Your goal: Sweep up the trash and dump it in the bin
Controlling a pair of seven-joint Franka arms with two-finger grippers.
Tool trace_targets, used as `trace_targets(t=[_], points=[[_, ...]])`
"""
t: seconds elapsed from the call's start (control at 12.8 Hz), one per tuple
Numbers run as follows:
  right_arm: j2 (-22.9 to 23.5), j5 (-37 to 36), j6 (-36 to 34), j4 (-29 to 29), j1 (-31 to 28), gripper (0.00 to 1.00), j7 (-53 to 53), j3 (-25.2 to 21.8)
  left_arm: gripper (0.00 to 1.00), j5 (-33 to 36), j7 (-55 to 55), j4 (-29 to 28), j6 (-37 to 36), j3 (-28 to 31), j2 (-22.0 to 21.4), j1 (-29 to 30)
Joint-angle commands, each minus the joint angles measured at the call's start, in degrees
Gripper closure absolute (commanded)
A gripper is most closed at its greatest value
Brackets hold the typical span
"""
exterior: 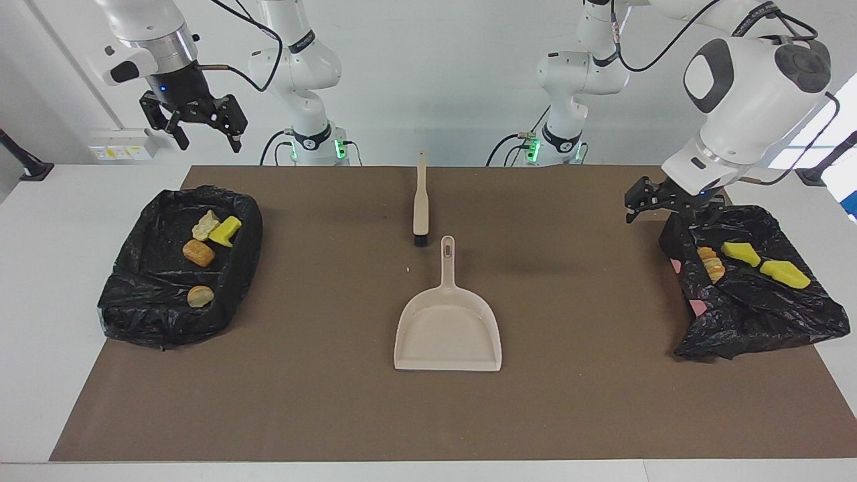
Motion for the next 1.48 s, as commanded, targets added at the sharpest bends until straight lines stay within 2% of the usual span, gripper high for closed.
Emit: trace_targets(t=[0.0, 0.23, 0.47, 0.78, 0.94, 1.4], points=[[-0.1, 0.6, -0.1, 0.2, -0.8, 0.00, -1.6, 0.1, 0.00, 0.7, 0.5, -2.5, -0.3, -0.8, -2.6, 2.3], [-0.1, 0.7, -0.1, 0.2, 1.6, 0.00, -1.5, -1.7, 0.00, 0.7, -0.2, -5.2, 0.9, -0.6, -4.9, 2.3], [0.0, 0.6, 1.2, 0.2, 4.2, 0.00, -1.5, -4.9, 0.00, 1.2, -6.5, -4.4, -0.8, -0.6, -6.6, 1.9], [-0.1, 0.6, 1.1, 0.1, 1.9, 0.00, -1.9, -3.7, 0.00, 3.7, -6.6, -0.3, -6.9, -0.7, -5.7, 1.5], [-0.1, 0.6, 1.1, 0.1, -0.2, 0.00, -1.7, -1.1, 0.00, 3.9, -6.5, -0.3, -7.4, -0.8, -5.7, 1.5], [-0.1, 0.6, 1.1, 0.1, 0.4, 0.00, -1.6, -1.1, 0.00, 3.8, -6.2, -0.8, -7.3, -0.9, -6.7, 1.5]])
